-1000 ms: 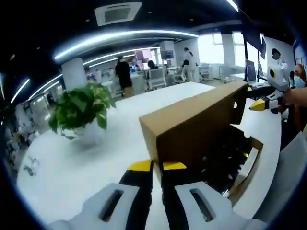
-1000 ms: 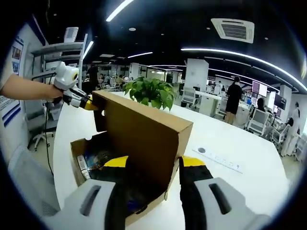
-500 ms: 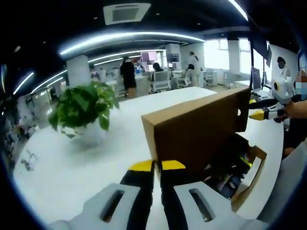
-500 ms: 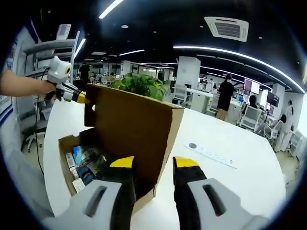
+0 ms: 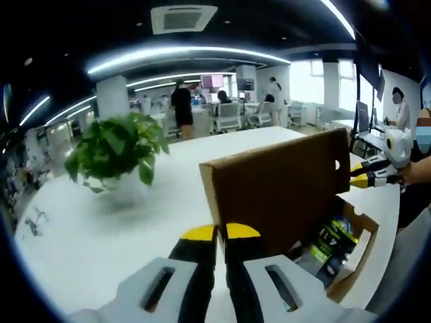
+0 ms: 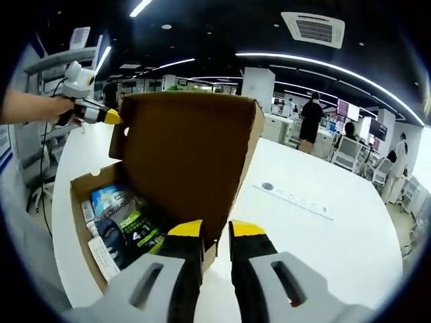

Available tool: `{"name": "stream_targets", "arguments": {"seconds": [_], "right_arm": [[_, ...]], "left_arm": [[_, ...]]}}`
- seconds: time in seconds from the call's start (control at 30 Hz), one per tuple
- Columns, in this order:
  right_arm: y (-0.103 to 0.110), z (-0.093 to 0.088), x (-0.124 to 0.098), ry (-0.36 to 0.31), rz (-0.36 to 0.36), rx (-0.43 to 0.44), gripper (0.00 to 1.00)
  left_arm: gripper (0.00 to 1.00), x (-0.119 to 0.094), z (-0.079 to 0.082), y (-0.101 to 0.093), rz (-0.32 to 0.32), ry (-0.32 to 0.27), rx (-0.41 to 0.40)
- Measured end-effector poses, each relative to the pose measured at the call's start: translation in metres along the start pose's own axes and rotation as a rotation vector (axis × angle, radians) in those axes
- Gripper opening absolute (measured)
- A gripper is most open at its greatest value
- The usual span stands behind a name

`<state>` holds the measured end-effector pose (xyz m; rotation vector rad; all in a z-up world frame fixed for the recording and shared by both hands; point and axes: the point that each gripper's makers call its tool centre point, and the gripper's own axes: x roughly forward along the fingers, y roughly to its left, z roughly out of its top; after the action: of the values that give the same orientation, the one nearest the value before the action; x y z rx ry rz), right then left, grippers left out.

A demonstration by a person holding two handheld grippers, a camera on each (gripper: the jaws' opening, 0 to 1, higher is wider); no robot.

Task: Operate the shoe box by opening the lid, removing the specified soft item, and placing it in the target area until the item is outside and the box remains undamaged.

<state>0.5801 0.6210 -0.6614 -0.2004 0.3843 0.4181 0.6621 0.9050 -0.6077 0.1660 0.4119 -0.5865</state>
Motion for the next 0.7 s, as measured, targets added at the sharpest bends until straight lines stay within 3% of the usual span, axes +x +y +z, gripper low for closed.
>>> {"name": "stream_targets", "arguments": {"seconds": [0.23,0.7], "right_arm": [[-0.004,-0.01,0.006,0.026,-0.01,0.024,0.06],[-0.007,-0.012,0.013,0.039,-0.021,0.024,0.01]], "left_arm": [[0.0,0.01,0.001,0.005,-0.004,-0.005,-0.023],[0.01,0.023,0.001,0.009,0.001,-0.001,-0.053]]}}
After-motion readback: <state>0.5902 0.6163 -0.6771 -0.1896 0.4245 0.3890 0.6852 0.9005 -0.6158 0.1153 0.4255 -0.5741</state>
